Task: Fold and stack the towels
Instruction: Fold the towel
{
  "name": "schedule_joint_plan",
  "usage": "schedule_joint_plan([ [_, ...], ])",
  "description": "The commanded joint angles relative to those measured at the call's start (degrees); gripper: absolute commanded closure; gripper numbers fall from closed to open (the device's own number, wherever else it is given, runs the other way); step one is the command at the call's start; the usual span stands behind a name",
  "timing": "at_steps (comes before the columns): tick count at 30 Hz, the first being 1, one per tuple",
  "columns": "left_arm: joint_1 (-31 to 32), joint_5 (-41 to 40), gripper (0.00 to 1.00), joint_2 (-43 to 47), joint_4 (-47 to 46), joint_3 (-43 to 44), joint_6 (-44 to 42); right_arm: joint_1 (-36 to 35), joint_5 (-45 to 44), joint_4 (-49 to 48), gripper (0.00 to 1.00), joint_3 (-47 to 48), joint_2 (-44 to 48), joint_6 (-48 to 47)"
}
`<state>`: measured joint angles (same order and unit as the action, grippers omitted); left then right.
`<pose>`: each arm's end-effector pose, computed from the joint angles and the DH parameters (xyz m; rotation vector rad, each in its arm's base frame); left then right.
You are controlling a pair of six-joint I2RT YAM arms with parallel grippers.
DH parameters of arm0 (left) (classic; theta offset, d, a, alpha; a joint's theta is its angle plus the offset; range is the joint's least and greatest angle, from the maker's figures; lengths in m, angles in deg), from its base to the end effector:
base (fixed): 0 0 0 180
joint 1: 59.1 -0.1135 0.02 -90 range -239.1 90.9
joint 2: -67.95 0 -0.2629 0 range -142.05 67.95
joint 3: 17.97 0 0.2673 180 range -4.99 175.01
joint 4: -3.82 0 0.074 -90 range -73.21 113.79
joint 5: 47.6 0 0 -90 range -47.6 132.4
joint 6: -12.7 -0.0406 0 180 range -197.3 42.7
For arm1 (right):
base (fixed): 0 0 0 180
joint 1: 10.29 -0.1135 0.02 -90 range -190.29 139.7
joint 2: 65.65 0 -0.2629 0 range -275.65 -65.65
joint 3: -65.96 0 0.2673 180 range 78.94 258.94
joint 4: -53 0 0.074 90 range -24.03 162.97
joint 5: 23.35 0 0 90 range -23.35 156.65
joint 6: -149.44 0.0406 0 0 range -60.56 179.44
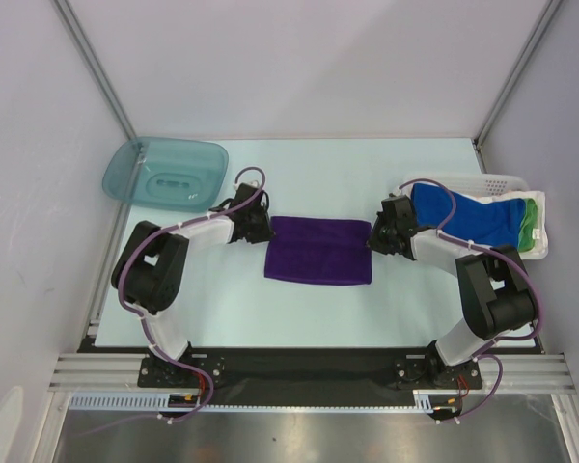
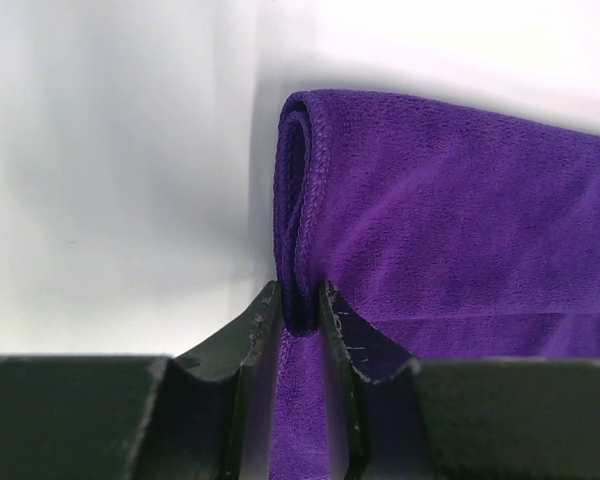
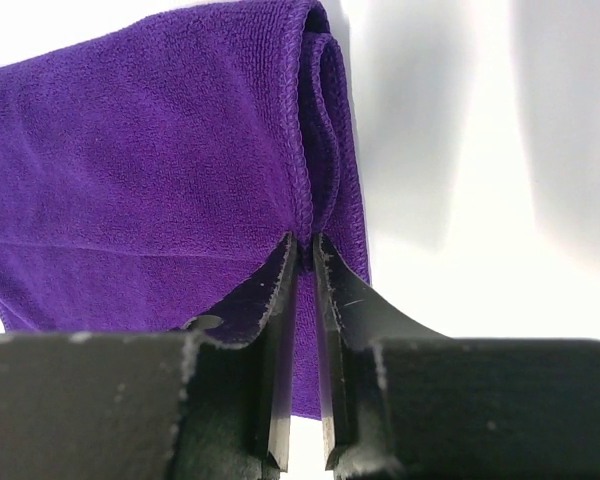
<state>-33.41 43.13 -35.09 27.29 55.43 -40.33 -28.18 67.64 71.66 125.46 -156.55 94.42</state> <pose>0.3426 -0.1654 0.1458 -0.2462 2.5483 -0.4579 0.3099 0.1008 0.1492 0.3625 2.4656 0.4224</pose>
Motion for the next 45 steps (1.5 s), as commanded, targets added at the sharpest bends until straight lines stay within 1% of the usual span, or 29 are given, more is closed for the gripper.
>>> schedule_joint_plan([
  [1, -0.3, 1.1, 0.74, -0.3, -0.1, 2.3, -1.3, 0.0, 0.5, -0.5, 0.86, 1.9, -0.2, 0.3],
  [4, -0.3, 0.9, 0.69, -0.7, 1.1, 3.2, -1.9, -0.1, 0.6, -0.4, 0.87, 2.1, -0.3, 0.2],
  [10, -0.3, 0.9, 0.69, -0.7, 2.3, 4.0, -2.8, -0.1, 0.5, -0.5, 0.87, 2.0, -0.4, 0.4],
  [20, -0.4, 0.8, 0.65, -0.8, 4.8, 5.8, -4.1, -0.1, 0.6, -0.7, 0.89, 1.7, -0.3, 0.3],
  [22, -0.4, 0.9, 0.67, -0.9, 4.5, 5.6, -4.0, 0.0, 0.6, -0.9, 0.89, 1.7, -0.5, 0.4],
  [27, -0.4, 1.4, 0.74, -1.2, 3.6, 4.9, -3.5, -0.1, 0.8, -1.0, 0.90, 1.8, -0.9, 0.4],
  [28, -0.4, 1.4, 0.78, -1.1, 3.6, 4.8, -3.4, -0.1, 0.8, -1.1, 0.90, 1.7, -1.0, 0.4],
  [30, -0.4, 1.6, 0.82, -1.2, 3.3, 4.8, -3.4, -0.1, 0.9, -1.1, 0.90, 1.8, -1.0, 0.4],
  [31, -0.4, 1.8, 0.88, -1.3, 3.3, 4.8, -3.3, 0.0, 0.9, -1.0, 0.90, 1.8, -1.1, 0.4],
  [33, -0.4, 2.0, 0.94, -1.4, 3.0, 5.1, -3.3, 0.0, 0.9, -1.2, 0.92, 1.7, -1.0, 0.3],
  [34, -0.4, 2.3, 1.00, -1.5, 3.0, 5.1, -3.1, -0.1, 0.9, -1.1, 0.93, 1.8, -1.0, 0.3],
  [39, -0.4, 2.7, 1.00, -0.7, 2.9, 5.1, -3.1, 0.0, 1.0, 0.2, 1.00, 2.3, 0.1, -0.2],
  [45, -0.6, 3.2, 1.00, 1.4, 3.0, 5.1, -2.5, 0.3, 1.0, 2.1, 1.00, 3.3, 2.1, -0.9],
])
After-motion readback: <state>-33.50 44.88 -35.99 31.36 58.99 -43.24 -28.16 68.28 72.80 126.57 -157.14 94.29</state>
